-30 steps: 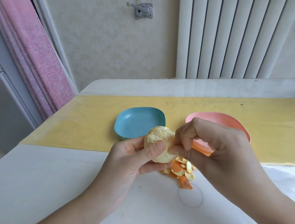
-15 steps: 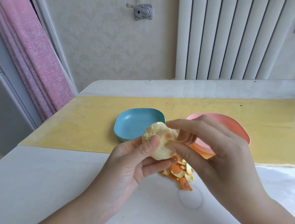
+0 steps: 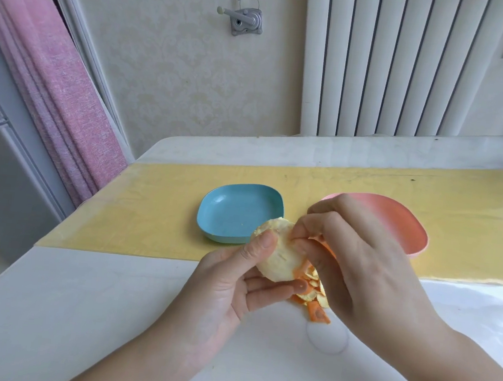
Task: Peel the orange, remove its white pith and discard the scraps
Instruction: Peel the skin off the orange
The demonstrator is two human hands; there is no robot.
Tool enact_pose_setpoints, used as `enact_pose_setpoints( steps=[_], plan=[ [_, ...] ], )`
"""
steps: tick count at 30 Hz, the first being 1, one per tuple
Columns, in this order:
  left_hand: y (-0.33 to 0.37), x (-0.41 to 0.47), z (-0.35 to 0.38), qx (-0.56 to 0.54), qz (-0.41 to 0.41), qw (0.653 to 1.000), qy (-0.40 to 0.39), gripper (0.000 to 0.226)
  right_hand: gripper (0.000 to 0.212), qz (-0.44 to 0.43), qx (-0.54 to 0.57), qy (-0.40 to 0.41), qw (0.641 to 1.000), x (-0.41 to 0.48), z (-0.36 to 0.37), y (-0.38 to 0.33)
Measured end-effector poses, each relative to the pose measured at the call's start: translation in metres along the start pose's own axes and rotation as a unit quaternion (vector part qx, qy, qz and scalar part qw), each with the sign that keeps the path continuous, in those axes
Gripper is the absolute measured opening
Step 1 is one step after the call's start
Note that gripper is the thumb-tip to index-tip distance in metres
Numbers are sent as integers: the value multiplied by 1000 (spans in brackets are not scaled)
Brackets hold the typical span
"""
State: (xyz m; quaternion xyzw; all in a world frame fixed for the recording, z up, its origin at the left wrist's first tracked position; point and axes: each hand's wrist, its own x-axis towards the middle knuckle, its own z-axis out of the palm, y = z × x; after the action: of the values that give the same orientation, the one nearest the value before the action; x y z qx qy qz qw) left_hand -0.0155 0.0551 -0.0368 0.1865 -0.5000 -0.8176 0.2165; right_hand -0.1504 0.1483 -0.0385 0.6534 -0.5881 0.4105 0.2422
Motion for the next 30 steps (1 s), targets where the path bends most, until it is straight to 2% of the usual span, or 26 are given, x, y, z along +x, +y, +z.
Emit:
enact_pose_setpoints(
  steps=[2, 4, 8, 11, 16, 21, 25, 27, 30],
  plan=[
    [-1, -1, 3, -21, -15, 1000, 8, 30, 16, 9, 23, -19, 999, -1, 1, 1],
    [-1, -2, 7, -54, -34, 998, 12, 27, 17, 20, 48, -25, 998, 0, 0, 0],
    [-1, -3, 6, -109, -66, 992, 11, 30, 18, 38, 101, -25, 994, 1, -3, -4],
    [3, -1, 2, -160, -100, 982, 13, 46, 16, 48, 135, -28, 989, 0, -4, -7],
    [6, 1, -5, -234, -141, 961, -38, 62, 15, 72, 193, -37, 978, 0, -6, -9],
    [5, 0, -3, -247, -146, 957, -49, 62, 15, 115, 266, -54, 955, 0, -7, -9],
    [6, 2, -6, -248, -155, 954, -65, 61, 15, 163, 338, -29, 927, -1, -5, -7],
    [6, 3, -7, -236, -148, 958, -63, 63, 17, 165, 323, -20, 932, 0, -7, -5],
    [4, 3, -7, -219, -125, 966, -61, 57, 40, 131, 253, -51, 957, 0, -10, -3]
  ],
)
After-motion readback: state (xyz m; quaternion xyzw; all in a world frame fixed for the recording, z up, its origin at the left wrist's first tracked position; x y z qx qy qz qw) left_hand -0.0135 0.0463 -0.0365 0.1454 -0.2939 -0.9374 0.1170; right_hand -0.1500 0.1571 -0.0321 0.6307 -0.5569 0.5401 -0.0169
